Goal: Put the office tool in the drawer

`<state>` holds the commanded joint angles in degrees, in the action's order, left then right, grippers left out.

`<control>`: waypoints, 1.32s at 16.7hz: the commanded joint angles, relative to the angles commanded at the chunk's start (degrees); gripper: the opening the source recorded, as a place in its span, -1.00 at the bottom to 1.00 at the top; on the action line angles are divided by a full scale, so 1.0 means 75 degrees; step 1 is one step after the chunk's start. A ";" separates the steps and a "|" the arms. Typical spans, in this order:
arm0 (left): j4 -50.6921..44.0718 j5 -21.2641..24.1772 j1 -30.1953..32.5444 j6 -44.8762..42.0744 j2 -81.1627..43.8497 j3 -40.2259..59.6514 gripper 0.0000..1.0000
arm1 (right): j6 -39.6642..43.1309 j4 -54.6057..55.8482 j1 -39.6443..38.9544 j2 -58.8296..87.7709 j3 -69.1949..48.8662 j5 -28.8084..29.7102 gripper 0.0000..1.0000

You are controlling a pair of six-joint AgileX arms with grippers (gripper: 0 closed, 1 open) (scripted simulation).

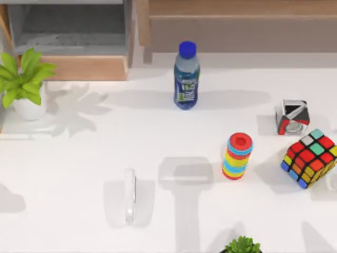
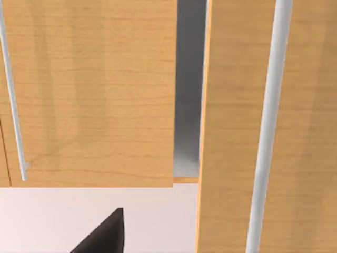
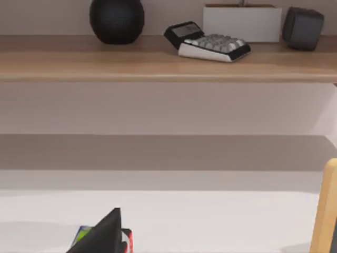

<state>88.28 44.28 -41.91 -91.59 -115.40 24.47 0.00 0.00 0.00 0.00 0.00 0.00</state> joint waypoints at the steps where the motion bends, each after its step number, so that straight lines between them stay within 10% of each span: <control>1: -0.0016 -0.0014 0.0034 0.0001 -0.0034 0.0025 1.00 | 0.0000 0.0000 0.0000 0.0000 0.0000 0.0000 1.00; 10: -0.2410 -0.0089 0.1929 0.2033 0.1780 -0.0436 1.00 | 0.0000 0.0000 0.0000 0.0000 0.0000 0.0000 1.00; 22: -1.1497 -0.2650 0.7418 1.0035 0.3136 0.2685 1.00 | 0.0000 0.0000 0.0000 0.0000 0.0000 0.0000 1.00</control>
<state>2.05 24.40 13.73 -16.32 -91.88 44.61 0.00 0.00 0.00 0.00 0.00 0.00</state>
